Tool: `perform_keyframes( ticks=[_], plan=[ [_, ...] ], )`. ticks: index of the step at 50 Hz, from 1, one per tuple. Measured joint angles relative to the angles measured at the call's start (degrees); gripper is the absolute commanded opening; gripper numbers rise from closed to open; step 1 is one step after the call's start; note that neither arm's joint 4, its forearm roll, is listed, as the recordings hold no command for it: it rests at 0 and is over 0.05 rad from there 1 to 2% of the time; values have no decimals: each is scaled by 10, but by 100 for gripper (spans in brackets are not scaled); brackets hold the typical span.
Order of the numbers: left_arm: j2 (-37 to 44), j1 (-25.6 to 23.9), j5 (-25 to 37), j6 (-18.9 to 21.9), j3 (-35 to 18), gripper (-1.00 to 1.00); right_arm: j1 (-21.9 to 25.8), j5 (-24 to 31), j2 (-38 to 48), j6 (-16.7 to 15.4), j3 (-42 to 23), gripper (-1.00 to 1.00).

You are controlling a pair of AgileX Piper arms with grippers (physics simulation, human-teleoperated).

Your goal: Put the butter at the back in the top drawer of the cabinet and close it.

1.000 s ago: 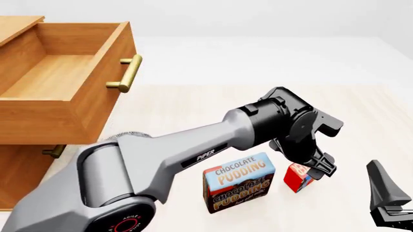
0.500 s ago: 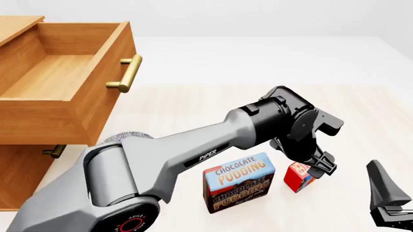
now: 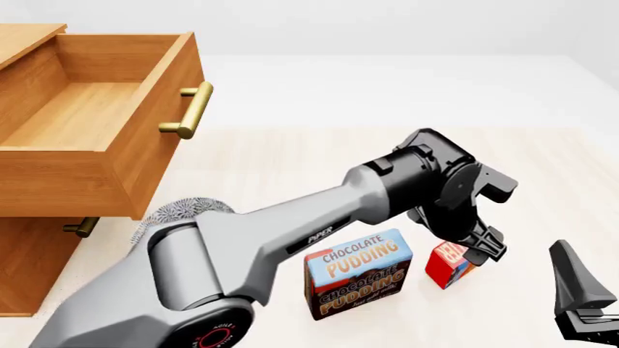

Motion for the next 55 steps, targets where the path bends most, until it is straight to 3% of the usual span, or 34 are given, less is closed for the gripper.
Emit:
perform_keyframes(
  ticks=[55],
  plan=[
    [116, -3, 87, -14, -181, 100, 0, 0, 0, 0, 0, 100]
  ],
)
